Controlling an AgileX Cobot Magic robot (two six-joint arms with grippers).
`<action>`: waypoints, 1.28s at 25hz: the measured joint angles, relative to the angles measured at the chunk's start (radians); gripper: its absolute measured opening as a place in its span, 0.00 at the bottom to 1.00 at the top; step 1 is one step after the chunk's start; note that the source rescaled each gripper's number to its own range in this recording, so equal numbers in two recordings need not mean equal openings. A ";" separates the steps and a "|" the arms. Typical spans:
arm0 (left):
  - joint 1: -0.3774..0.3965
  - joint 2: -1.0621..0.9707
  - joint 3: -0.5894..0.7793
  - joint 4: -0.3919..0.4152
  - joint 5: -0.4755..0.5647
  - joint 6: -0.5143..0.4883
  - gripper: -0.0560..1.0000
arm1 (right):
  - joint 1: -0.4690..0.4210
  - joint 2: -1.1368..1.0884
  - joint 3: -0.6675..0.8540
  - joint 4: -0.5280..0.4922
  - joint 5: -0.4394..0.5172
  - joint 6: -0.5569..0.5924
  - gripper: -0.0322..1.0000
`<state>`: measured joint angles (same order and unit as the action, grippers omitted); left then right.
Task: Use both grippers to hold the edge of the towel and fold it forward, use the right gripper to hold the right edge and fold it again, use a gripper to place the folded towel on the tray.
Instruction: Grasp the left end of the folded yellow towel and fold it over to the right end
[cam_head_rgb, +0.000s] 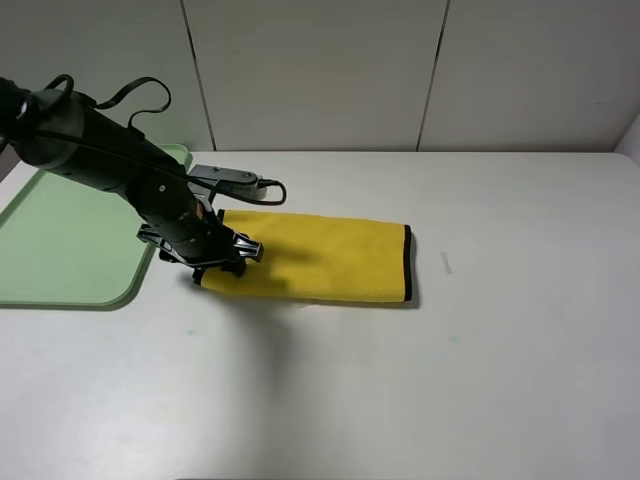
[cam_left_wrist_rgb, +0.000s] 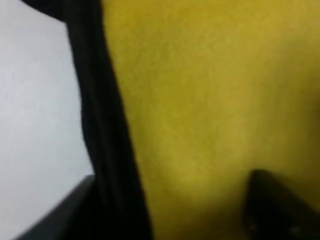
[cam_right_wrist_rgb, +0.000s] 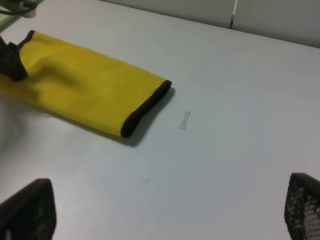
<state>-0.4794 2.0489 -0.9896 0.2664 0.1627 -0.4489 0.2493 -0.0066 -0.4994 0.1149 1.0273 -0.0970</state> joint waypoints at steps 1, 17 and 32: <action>0.000 0.004 -0.002 0.000 -0.010 0.000 0.48 | 0.000 0.000 0.000 0.000 0.000 0.000 1.00; 0.001 -0.047 -0.005 0.041 0.090 0.000 0.10 | 0.000 0.000 0.000 0.000 0.000 0.000 1.00; -0.052 -0.229 -0.242 0.197 0.595 0.001 0.10 | 0.000 0.000 0.000 0.000 0.000 0.001 1.00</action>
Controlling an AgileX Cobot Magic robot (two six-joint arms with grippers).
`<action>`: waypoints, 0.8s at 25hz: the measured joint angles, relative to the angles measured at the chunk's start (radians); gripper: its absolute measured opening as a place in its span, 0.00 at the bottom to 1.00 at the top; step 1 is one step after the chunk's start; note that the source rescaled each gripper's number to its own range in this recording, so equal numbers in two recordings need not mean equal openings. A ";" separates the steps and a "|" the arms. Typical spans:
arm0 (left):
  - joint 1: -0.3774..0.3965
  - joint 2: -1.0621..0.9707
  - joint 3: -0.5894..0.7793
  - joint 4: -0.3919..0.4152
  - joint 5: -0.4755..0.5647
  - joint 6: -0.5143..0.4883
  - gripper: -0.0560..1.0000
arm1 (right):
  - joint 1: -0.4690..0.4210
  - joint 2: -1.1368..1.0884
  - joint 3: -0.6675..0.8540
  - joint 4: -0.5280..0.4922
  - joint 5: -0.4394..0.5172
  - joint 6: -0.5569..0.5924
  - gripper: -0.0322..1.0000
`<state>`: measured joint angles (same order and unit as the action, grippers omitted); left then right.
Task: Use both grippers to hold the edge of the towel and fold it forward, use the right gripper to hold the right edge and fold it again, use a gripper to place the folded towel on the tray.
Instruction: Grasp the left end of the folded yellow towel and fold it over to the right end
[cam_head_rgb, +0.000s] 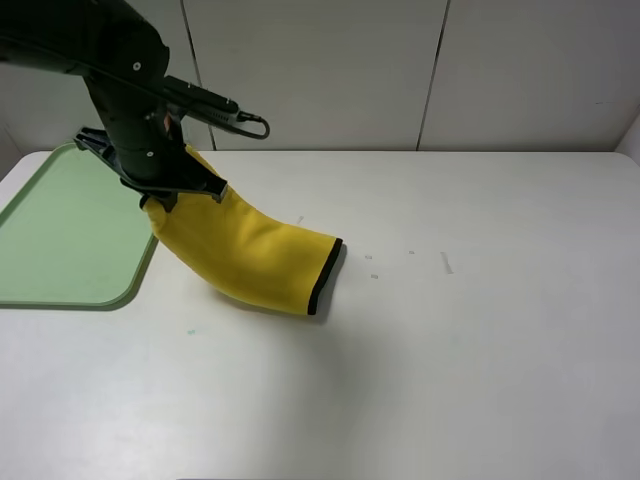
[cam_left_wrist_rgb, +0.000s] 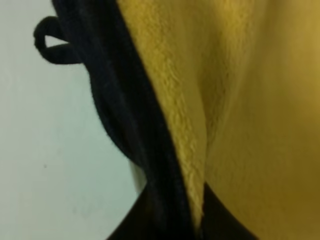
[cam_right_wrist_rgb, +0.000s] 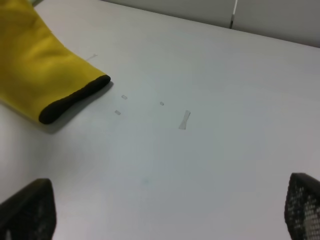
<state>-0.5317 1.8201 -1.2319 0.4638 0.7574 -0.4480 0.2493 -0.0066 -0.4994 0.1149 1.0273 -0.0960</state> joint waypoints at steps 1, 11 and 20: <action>-0.020 0.000 -0.013 0.000 0.007 0.000 0.10 | 0.000 0.000 0.000 0.000 0.000 0.000 1.00; -0.233 0.000 -0.058 -0.001 0.006 0.000 0.10 | 0.000 0.000 0.000 0.000 0.000 0.001 1.00; -0.371 0.033 -0.058 -0.001 0.002 0.000 0.10 | 0.000 0.000 0.000 0.000 0.000 0.001 1.00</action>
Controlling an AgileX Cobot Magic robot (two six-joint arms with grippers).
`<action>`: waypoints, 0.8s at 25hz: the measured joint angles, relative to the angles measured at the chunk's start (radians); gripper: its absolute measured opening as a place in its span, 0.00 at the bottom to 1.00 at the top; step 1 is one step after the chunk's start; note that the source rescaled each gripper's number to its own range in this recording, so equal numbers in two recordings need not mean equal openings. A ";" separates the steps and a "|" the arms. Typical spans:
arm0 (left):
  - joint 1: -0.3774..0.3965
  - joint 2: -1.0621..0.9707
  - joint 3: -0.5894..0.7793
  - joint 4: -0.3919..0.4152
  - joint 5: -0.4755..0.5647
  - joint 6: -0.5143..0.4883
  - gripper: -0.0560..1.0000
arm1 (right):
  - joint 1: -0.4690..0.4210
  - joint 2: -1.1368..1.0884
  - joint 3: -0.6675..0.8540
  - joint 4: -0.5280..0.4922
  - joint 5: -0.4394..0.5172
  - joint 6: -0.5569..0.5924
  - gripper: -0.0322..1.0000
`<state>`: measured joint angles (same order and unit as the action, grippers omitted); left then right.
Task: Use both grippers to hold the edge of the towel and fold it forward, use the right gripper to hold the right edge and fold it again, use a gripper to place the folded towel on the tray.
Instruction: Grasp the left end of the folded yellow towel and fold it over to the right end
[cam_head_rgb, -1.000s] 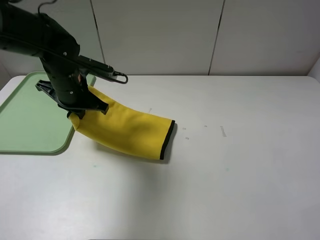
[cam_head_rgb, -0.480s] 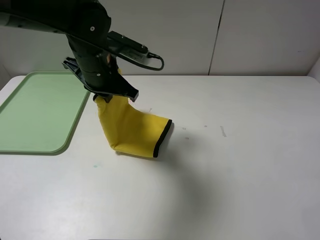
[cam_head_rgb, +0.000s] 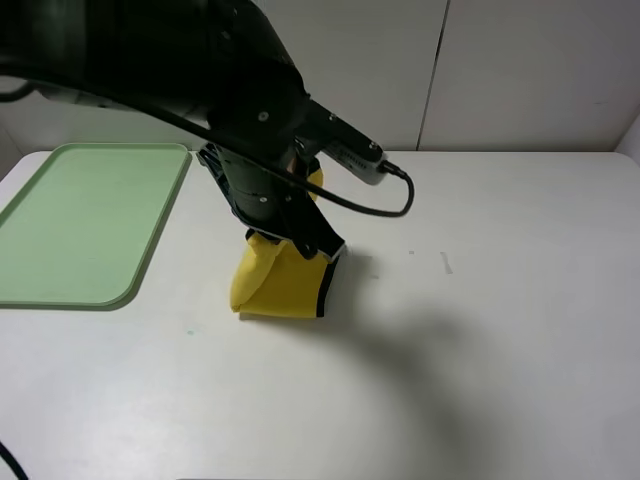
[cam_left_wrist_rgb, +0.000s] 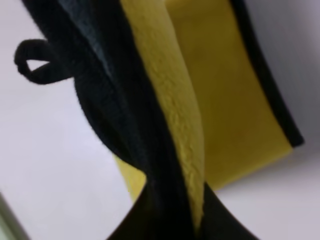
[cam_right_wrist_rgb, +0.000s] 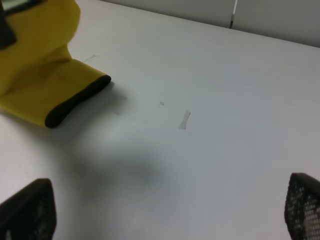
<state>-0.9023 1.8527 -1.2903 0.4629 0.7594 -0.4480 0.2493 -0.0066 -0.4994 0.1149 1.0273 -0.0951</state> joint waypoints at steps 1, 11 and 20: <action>-0.010 0.014 0.000 0.000 -0.003 0.000 0.10 | 0.000 0.000 0.000 0.000 0.000 0.000 1.00; -0.042 0.079 0.000 -0.003 -0.078 0.000 0.10 | 0.000 0.000 0.000 0.000 0.000 0.000 1.00; -0.042 0.079 0.000 -0.002 -0.099 0.074 0.84 | 0.000 0.000 0.000 0.000 0.000 0.000 1.00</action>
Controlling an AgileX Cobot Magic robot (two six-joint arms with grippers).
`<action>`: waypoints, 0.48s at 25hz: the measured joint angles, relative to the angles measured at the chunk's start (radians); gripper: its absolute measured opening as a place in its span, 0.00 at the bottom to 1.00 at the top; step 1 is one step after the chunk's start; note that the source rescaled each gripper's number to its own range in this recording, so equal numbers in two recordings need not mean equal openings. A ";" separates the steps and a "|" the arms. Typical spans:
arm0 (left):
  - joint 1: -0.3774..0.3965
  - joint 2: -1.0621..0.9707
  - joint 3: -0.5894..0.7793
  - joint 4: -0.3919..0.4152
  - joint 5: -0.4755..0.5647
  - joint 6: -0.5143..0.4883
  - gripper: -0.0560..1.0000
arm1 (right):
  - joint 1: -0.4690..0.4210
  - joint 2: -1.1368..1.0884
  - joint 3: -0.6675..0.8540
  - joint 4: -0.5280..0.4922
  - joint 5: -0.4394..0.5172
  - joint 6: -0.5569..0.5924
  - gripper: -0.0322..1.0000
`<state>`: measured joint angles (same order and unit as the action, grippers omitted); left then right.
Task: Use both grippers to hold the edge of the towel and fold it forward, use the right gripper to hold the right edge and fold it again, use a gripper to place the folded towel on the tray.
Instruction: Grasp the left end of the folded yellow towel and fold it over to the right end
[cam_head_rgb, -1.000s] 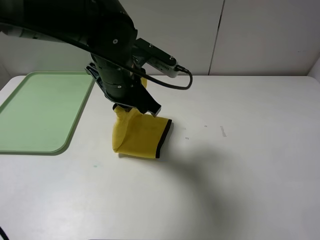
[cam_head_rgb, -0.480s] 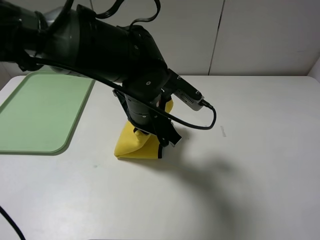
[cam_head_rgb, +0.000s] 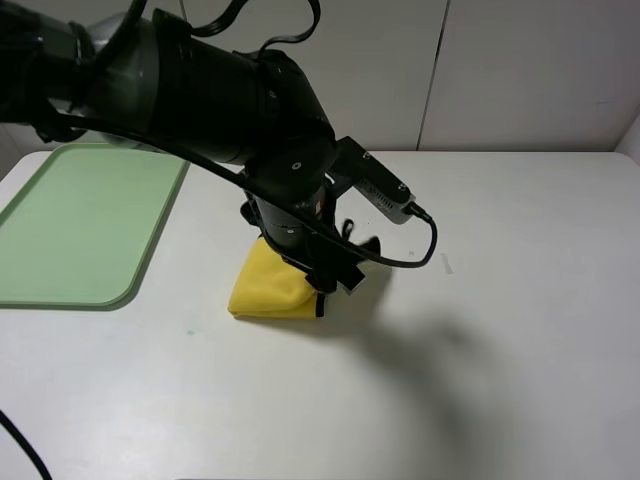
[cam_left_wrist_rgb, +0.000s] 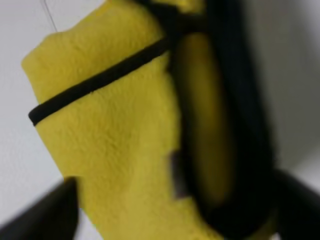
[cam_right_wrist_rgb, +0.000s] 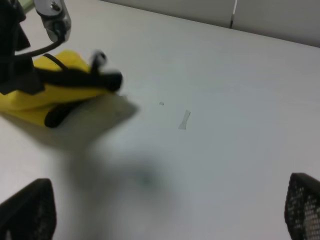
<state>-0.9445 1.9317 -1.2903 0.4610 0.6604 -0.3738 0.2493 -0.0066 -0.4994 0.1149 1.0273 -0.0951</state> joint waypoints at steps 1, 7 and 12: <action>0.000 0.000 0.000 0.000 -0.001 0.000 0.90 | 0.000 0.000 0.000 0.000 0.000 0.000 1.00; 0.000 0.000 0.000 -0.001 -0.001 0.001 0.99 | 0.000 0.000 0.000 0.000 0.000 0.000 1.00; 0.006 -0.055 0.000 -0.002 -0.001 -0.014 1.00 | 0.000 0.000 0.000 0.000 0.000 0.000 1.00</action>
<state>-0.9381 1.8768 -1.2903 0.4592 0.6593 -0.3874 0.2493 -0.0066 -0.4994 0.1149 1.0273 -0.0951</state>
